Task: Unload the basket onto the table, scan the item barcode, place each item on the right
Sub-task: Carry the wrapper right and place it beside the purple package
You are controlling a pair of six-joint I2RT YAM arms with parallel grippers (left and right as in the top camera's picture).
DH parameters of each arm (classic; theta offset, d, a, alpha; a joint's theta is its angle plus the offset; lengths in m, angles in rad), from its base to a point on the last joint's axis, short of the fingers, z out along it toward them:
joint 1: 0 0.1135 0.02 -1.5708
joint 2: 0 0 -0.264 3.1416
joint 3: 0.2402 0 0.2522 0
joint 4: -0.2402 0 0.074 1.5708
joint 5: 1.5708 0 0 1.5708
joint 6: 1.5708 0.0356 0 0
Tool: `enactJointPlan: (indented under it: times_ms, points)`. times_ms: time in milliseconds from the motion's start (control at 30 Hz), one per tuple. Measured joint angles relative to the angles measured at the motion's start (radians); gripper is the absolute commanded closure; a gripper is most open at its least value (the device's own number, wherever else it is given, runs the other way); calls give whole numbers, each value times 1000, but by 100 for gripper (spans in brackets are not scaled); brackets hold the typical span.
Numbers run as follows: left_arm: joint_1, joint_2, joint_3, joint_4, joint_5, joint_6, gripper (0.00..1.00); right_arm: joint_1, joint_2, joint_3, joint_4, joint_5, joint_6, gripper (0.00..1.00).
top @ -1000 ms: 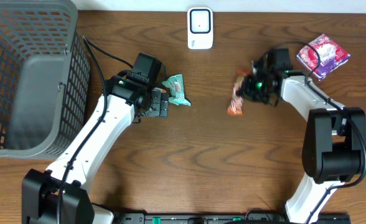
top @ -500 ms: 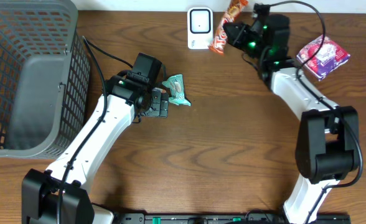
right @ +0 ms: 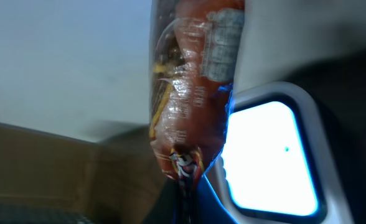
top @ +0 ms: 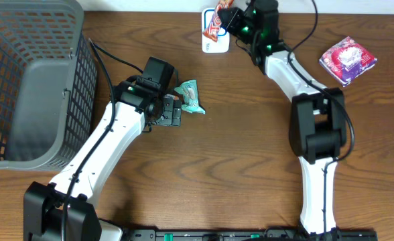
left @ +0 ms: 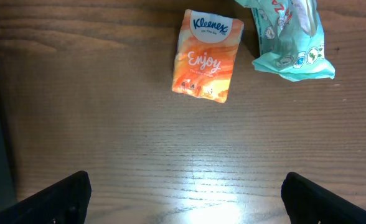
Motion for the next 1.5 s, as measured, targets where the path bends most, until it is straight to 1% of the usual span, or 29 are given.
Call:
enactJointPlan:
  times_ms: [100, 233, 300, 400, 500, 633, 733, 867, 1000, 1133, 1267, 1400, 1500]
  points:
    - [0, 0, 0, 0, 0, 0, 2, 0, 56, 71, -41, -17, -13, 99]
    - [0, 0, 0, 0, 0, 0, 2, -3, 63, 94, -54, -56, -43, 99]
    - [0, 0, 0, 0, 0, 0, 2, -10, 61, 115, -91, -74, -64, 99]
    - [0, 0, 0, 0, 0, 0, 2, -44, 31, 126, -272, -83, -126, 99]
    - [0, 0, 0, -1, 0, 0, 2, -109, -13, 130, -510, -54, -223, 99]
    - [0, 0, 0, -1, 0, 0, 2, -251, -92, 131, -783, 14, -394, 99]
    - [0, 0, 0, 0, 0, 0, 2, -386, -165, 132, -932, 76, -503, 99]
    - [0, 0, 0, 0, 0, 0, 2, -503, -212, 137, -994, 109, -544, 99]
    - [0, 0, 0, 0, 0, 0, 2, -622, -225, 138, -1040, 126, -530, 99]
    - [0, 0, 0, 0, 0, 0, 2, -711, -225, 120, -1043, 148, -525, 99]
    - [0, 0, 0, 0, 0, 0, 2, -763, -221, 61, -1020, 168, -522, 99]
    - [0, 0, 0, 0, 0, 0, 2, -769, -203, -18, -962, 179, -505, 99]
    - [0, 0, 0, 0, 0, 0, 2, -766, -188, -88, -921, 192, -465, 99]
